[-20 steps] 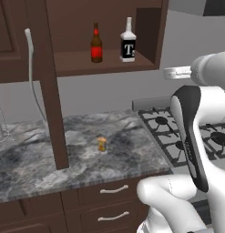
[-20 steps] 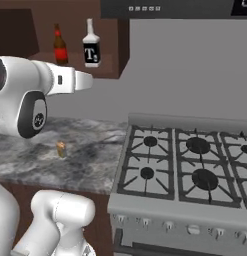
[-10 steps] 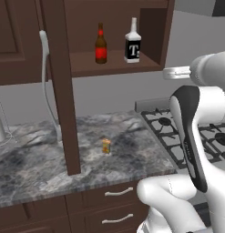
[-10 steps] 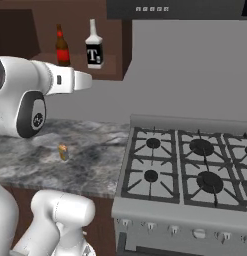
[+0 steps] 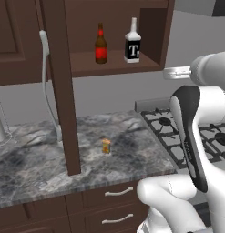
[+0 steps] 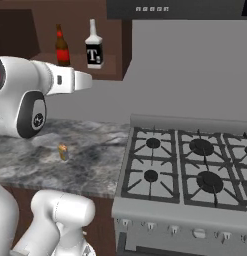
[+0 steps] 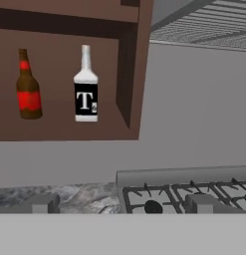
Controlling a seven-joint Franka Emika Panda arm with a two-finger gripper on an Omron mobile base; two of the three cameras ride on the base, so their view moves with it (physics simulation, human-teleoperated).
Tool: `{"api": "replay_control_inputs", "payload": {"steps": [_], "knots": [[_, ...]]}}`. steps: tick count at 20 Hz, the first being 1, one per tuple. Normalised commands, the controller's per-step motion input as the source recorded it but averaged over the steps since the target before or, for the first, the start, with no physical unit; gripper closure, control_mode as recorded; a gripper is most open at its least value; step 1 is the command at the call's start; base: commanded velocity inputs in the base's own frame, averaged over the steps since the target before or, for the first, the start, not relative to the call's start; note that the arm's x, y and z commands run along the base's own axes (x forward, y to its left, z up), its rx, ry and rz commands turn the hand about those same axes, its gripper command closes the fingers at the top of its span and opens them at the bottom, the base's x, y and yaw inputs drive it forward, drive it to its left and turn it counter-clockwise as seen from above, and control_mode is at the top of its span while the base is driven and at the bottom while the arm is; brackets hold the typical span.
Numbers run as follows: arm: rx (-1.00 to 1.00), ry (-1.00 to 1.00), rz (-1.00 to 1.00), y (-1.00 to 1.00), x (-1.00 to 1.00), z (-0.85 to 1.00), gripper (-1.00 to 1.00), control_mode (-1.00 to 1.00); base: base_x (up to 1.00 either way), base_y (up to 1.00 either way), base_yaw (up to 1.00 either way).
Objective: Sort all alcoholic drinks to one cabinet, and non-alcoholic drinks to the other.
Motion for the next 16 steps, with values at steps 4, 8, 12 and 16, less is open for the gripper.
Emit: {"api": "replay_control_inputs", "payload": {"steps": [4, 8, 12, 16], "knots": [[-0.01, 0.04, 0.01, 0.12, 0.00, -0.18, -1.00, -1.00, 0.00, 0.00, 0.00], [-0.01, 0.10, 0.06, 0.26, 0.00, -0.57, -1.00, -1.00, 0.00, 0.00, 0.00], [0.00, 0.09, 0.09, 0.16, -0.01, -0.60, -1.00, -1.00, 0.00, 0.00, 0.00], [0.00, 0.14, 0.11, 0.12, -0.01, -0.44, -1.00, -1.00, 0.00, 0.00, 0.00]]}}
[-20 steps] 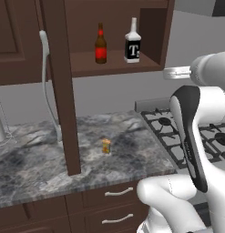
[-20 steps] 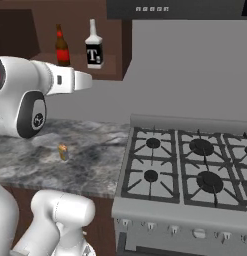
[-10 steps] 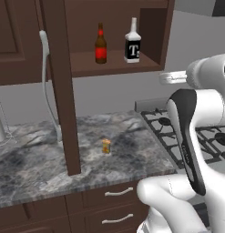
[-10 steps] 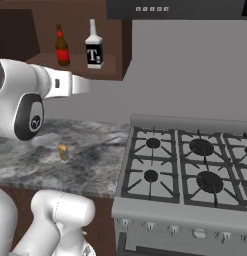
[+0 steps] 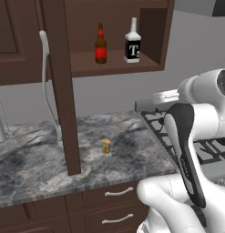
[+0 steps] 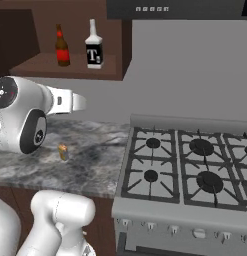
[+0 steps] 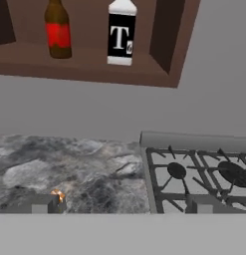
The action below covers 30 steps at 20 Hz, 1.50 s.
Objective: Sort all alcoholic drinks to one cabinet, and non-alcoholic drinks to the other.
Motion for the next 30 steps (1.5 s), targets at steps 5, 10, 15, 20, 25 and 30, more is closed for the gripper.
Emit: {"api": "replay_control_inputs", "payload": {"steps": [5, 10, 15, 20, 25, 30], "knots": [[0.00, 0.11, 0.08, 0.23, -0.01, -0.36, -1.00, -1.00, 0.00, 0.00, 0.00], [0.00, 0.14, 0.07, 0.37, 0.01, -0.43, -1.00, -1.00, 0.00, 0.00, 0.00], [0.00, 0.14, 0.09, 0.31, 0.03, -0.45, -1.00, -1.00, 0.00, 0.00, 0.00], [0.00, 0.09, 0.09, 0.31, 0.05, -0.54, -1.00, -1.00, 0.00, 0.00, 0.00], [0.00, 0.07, 0.13, 0.31, 0.01, -0.49, -1.00, -1.00, 0.00, 0.00, 0.00], [0.00, 0.08, 0.11, 0.21, 0.06, -0.38, -1.00, -1.00, 0.00, 0.00, 0.00]]}}
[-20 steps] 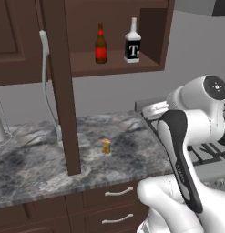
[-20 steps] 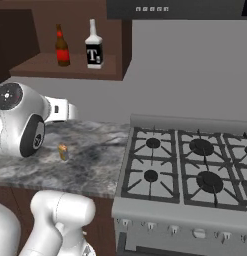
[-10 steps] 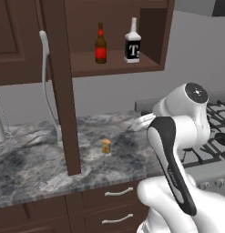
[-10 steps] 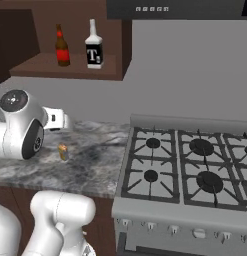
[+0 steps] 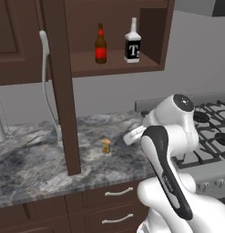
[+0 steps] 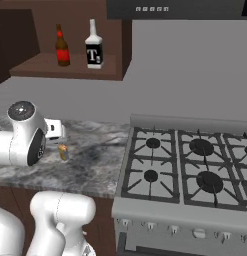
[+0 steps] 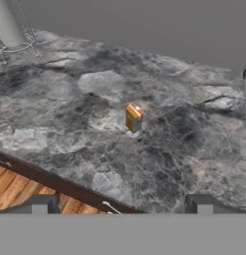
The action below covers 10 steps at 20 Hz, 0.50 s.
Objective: Sort all alcoholic drinks to one cabinet, and non-alcoholic drinks to the other.
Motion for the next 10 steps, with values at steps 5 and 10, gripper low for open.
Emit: {"api": "replay_control_inputs", "payload": {"steps": [5, 10], "knots": [[0.00, 0.08, 0.04, 0.12, 0.22, -0.27, -1.00, -1.00, 0.00, 0.00, 0.00], [0.00, 0.06, 0.00, 0.05, 0.31, -0.16, -1.00, -1.00, 0.00, 0.00, 0.00]]}}
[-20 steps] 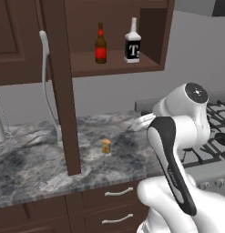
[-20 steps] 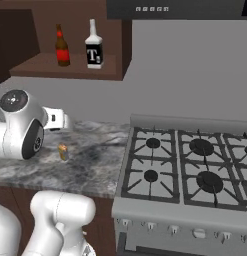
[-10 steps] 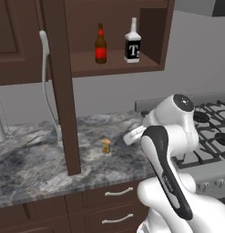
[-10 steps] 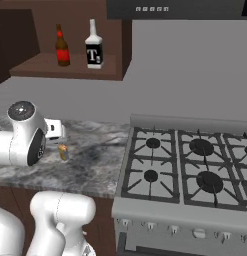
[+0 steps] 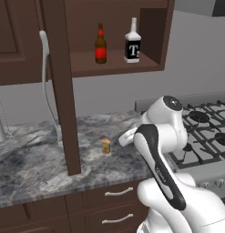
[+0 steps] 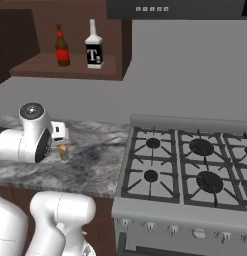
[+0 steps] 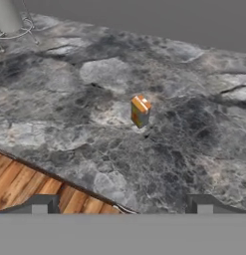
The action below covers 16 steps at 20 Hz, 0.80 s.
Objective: Sort all alcoholic drinks to one cabinet, and non-alcoholic drinks to the other.
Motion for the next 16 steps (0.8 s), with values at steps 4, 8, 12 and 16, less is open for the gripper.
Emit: {"api": "replay_control_inputs", "payload": {"steps": [4, 8, 12, 16], "knots": [[-0.01, 0.03, 0.00, 0.14, 0.27, -0.30, -1.00, -1.00, 0.00, 0.00, 0.00], [-0.02, 0.00, 0.00, 0.15, 0.19, -0.39, -1.00, -1.00, 0.00, 0.00, 0.00], [-0.01, 0.01, 0.02, 0.12, 0.27, -0.34, -1.00, -1.00, 0.00, 0.00, 0.00], [-0.01, 0.06, 0.02, 0.08, 0.31, -0.27, -1.00, -1.00, 0.00, 0.00, 0.00]]}}
